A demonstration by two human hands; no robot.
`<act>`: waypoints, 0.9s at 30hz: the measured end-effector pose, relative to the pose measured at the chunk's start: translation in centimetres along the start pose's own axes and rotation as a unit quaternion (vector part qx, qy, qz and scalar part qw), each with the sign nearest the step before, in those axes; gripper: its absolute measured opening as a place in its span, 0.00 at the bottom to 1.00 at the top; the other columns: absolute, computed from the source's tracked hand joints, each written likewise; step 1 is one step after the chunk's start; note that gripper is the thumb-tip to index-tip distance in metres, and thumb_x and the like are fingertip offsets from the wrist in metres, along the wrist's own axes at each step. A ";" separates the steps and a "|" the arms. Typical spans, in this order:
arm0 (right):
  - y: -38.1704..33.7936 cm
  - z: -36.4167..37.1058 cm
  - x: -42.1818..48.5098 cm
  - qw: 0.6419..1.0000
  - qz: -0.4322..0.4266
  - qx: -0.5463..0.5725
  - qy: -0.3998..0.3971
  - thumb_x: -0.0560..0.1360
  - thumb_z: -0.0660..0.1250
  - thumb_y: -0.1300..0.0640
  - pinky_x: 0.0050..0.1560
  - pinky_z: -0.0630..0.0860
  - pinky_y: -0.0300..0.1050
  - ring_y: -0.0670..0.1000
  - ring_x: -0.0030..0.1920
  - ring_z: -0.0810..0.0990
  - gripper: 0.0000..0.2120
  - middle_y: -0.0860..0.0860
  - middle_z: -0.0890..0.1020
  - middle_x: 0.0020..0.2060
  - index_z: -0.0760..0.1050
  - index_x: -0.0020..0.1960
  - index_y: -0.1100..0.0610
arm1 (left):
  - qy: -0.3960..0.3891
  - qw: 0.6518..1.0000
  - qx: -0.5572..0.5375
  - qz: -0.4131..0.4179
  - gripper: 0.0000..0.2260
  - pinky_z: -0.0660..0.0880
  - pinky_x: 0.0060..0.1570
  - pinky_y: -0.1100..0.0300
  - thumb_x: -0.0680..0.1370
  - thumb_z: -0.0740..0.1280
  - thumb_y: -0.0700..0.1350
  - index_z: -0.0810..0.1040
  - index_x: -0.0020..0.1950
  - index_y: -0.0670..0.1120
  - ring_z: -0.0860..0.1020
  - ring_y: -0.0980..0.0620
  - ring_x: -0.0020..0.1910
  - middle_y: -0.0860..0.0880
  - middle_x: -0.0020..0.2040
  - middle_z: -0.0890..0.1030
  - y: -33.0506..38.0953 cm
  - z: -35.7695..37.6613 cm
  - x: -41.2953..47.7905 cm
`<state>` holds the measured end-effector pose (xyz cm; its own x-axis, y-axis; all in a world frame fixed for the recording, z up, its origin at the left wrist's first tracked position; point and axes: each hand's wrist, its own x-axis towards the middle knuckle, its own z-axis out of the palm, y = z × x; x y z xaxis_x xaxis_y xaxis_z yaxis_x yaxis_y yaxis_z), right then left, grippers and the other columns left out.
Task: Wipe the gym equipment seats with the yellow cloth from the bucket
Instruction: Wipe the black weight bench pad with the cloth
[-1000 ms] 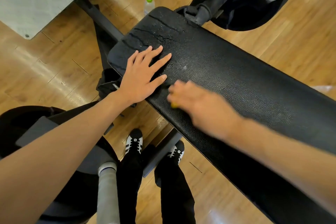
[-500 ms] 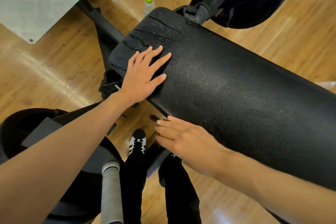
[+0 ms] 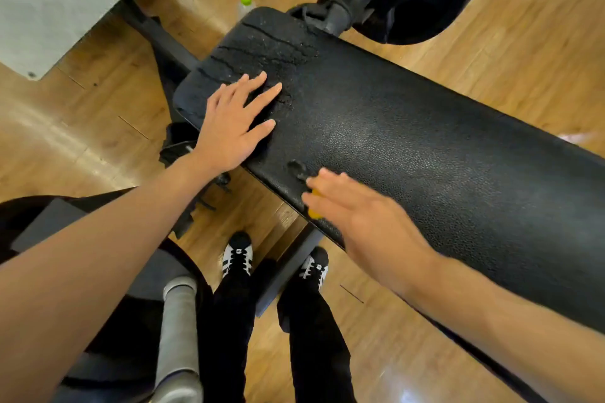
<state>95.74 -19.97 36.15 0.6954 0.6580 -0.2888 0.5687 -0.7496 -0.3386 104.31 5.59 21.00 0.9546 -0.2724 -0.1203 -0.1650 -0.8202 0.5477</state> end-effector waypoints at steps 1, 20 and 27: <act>-1.8 0.4 -1.8 0.998 -0.057 -0.002 -0.031 0.70 0.65 0.69 0.76 0.62 0.47 0.54 0.73 0.71 0.25 0.52 0.77 0.69 0.78 0.65 0.55 | -0.004 1.000 0.003 0.000 0.27 0.48 0.78 0.43 0.84 0.50 0.63 0.60 0.82 0.59 0.54 0.45 0.82 0.51 0.83 0.59 0.0 0.0 0.0; 0.0 -0.9 -6.5 0.999 -0.039 -0.014 -0.002 0.65 0.64 0.73 0.77 0.60 0.46 0.52 0.73 0.72 0.33 0.51 0.76 0.70 0.76 0.68 0.54 | -0.046 0.998 -0.013 -0.046 0.25 0.50 0.78 0.38 0.82 0.60 0.54 0.65 0.80 0.54 0.55 0.39 0.81 0.47 0.81 0.61 1.6 -1.5 0.9; 14.9 -8.7 -2.1 0.964 0.231 -0.043 0.125 0.76 0.62 0.72 0.60 0.78 0.57 0.61 0.60 0.81 0.20 0.55 0.83 0.59 0.79 0.62 0.56 | -0.006 0.996 0.084 -0.036 0.29 0.45 0.79 0.38 0.83 0.46 0.63 0.67 0.80 0.53 0.52 0.41 0.82 0.48 0.83 0.58 5.3 -1.8 0.0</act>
<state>106.59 -33.13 39.49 0.9610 0.2232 -0.1630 0.2001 -0.9687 -0.1470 103.90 2.10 25.36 0.9627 -0.2146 -0.1651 -0.1358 -0.9102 0.3913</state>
